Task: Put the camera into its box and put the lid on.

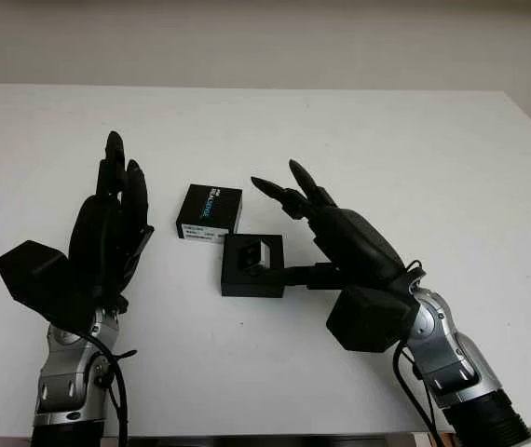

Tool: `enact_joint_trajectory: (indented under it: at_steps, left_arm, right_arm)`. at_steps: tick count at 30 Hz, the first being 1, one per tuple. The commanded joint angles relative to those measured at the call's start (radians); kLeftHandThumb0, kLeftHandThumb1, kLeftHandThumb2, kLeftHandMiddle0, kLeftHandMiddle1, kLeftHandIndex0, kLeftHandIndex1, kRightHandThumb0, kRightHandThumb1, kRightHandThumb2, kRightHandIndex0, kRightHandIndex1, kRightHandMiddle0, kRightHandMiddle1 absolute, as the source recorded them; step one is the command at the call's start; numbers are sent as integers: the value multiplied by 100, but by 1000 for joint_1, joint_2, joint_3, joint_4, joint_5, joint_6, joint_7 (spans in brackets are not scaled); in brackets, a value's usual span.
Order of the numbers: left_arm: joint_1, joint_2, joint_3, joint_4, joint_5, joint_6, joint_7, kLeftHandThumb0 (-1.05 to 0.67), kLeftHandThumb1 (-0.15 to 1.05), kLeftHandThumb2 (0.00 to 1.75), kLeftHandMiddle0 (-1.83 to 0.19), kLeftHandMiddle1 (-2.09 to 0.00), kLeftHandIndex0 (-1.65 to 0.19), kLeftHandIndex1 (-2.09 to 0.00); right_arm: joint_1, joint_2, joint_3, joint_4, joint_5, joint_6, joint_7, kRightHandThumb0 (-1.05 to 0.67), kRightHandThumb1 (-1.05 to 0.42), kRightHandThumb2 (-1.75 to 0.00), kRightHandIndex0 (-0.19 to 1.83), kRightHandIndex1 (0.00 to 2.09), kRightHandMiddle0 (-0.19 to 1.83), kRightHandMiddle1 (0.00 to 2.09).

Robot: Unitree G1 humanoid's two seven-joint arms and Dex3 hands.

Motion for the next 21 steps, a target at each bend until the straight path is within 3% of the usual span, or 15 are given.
enact_joint_trajectory:
  at_steps: [1, 5, 10, 14, 16, 21]
  left_arm:
    - [3, 9, 3, -13, -1, -4, -5, -78, 105, 56, 19, 0, 19, 0]
    - [2, 9, 2, -13, 1, -5, -4, -78, 105, 56, 19, 0, 19, 0]
    - [-4, 4, 2, -8, -3, -2, -2, -79, 105, 56, 19, 0, 19, 0]
    - [-6, 5, 0, -9, -3, -2, -3, -78, 105, 56, 19, 0, 19, 0]
    - [-5, 6, -2, -10, 3, -4, -1, -78, 105, 56, 19, 0, 19, 0]
    - [-8, 9, -1, -2, 3, -12, -6, -78, 105, 57, 19, 0, 19, 0]
  right_arm:
    - [-34, 3, -16, -46, 12, 25, 17, -59, -89, -5, 19, 20, 22, 21]
    - [-60, -8, -14, -83, -10, 51, 37, -64, -88, -5, 37, 27, 33, 24]
    - [-77, -18, 21, -135, -116, 73, 46, -70, -83, -4, 45, 32, 42, 33]
    - [-85, -16, 52, -169, -217, 99, 50, -76, -84, -6, 35, 55, 26, 79]
    - [-86, -13, 69, -187, -265, 117, 58, -78, -85, -6, 30, 62, 22, 89]
    - [-83, -16, 107, -229, -379, 165, 99, -80, -88, -5, 26, 58, 28, 75]
